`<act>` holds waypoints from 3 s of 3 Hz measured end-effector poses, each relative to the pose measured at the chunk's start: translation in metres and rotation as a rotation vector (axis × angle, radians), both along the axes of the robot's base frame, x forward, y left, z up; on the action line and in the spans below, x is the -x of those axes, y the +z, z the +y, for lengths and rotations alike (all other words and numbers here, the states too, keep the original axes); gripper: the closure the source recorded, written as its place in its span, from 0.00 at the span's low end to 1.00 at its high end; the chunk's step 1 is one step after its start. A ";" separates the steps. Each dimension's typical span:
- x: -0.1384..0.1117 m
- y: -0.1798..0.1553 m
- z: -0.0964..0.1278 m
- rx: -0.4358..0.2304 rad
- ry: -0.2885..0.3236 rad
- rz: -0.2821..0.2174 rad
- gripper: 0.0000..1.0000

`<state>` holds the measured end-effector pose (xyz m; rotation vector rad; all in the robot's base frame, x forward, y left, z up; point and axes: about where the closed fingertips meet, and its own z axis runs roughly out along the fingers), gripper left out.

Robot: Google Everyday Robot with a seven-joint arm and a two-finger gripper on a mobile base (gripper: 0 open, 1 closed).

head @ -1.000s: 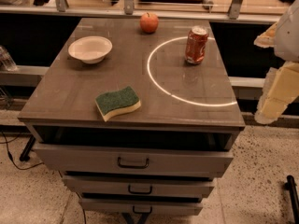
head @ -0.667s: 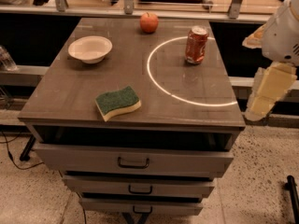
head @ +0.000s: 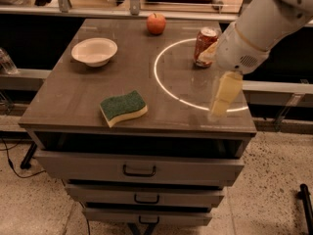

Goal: Place sponge into paper bowl

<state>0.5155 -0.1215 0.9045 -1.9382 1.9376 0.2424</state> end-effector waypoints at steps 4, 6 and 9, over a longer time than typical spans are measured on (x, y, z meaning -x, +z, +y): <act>-0.004 -0.036 0.084 -0.163 0.141 0.039 0.00; -0.033 -0.061 0.152 -0.289 0.243 0.015 0.00; -0.033 -0.070 0.178 -0.352 0.271 0.029 0.42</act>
Offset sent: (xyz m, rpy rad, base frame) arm -0.0022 0.0389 -0.0206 0.0672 0.0428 0.0711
